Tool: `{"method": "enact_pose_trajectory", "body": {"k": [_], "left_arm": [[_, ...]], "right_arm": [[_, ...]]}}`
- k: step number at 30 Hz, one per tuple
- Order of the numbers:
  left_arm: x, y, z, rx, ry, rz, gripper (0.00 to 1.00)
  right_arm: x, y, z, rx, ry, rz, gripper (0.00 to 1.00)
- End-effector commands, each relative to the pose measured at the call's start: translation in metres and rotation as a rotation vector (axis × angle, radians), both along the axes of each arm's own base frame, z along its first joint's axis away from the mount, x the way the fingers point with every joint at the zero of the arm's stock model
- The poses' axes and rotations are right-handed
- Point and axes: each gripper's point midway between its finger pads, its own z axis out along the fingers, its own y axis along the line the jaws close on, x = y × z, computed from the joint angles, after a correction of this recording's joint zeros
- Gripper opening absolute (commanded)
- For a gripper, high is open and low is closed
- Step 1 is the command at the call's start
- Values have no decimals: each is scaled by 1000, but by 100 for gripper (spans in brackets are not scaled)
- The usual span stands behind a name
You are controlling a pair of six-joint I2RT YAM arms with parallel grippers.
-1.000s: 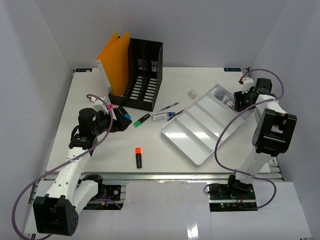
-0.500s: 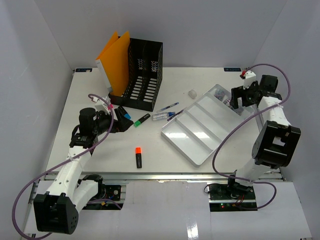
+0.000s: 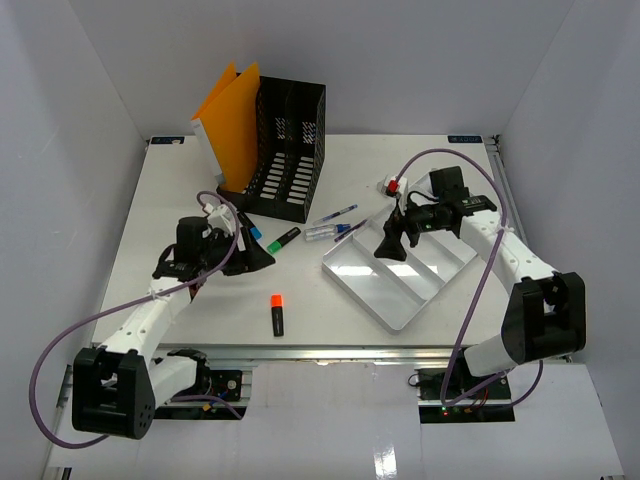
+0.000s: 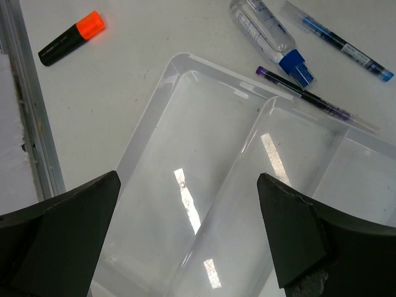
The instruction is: Organize the desk
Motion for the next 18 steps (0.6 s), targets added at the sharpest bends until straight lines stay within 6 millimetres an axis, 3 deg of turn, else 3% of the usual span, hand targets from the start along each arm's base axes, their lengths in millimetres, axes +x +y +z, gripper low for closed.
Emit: {"method": "enact_pose_trajectory", "body": {"k": [1, 5, 9, 18], "left_arm": [[-27, -4, -20, 117, 142, 77, 86], [-50, -4, -37, 228, 233, 150, 97], [-66, -15, -48, 275, 269, 155, 98], [-83, -25, -95, 599, 338, 167, 98]], "right_arm": [[-1, -5, 3, 32, -14, -6, 98], [-3, -8, -1, 11, -18, -21, 98], [2, -13, 3, -16, -52, -54, 98], [0, -19, 18, 15, -89, -78, 98]]}}
